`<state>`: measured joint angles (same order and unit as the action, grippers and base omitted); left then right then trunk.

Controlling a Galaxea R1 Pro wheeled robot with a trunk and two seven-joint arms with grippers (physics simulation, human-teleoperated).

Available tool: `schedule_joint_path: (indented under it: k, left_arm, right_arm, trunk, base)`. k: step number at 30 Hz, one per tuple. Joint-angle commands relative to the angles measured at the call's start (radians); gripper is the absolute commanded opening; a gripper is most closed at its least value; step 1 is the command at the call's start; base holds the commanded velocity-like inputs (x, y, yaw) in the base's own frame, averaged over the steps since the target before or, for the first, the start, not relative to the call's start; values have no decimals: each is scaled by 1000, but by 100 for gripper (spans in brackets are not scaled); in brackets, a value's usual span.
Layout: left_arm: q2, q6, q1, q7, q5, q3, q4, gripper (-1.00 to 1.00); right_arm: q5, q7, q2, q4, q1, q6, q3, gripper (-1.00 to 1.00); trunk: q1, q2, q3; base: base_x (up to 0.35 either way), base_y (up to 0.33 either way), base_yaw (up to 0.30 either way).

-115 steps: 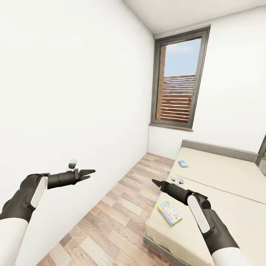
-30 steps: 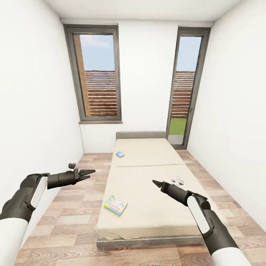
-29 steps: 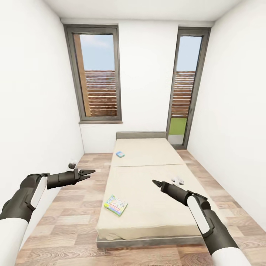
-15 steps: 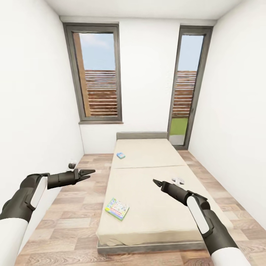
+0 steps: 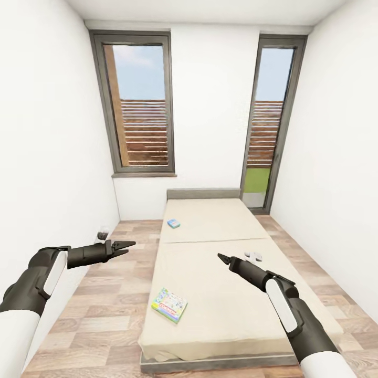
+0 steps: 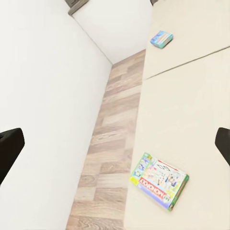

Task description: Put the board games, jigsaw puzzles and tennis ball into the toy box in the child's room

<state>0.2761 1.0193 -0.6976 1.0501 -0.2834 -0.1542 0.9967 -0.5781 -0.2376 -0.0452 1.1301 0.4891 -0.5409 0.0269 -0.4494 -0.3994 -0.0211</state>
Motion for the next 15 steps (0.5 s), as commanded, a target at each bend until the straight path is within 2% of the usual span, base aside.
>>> schedule_joint_path:
  k: [1,15]
  left_arm:
    - [0,4,0,4,1,-1,-1,100]
    - [-2,4,0,-4,9,-1,-3,100]
  right_arm:
    - [-3,0,-1,0,0,-4,1,100]
    - [6,4,5,0,0,-3,1,100]
  trunk:
    - [-1,-1,0]
    - [-1,-1,0]
  base:
    - [158,105,0]
    - [183,174,0]
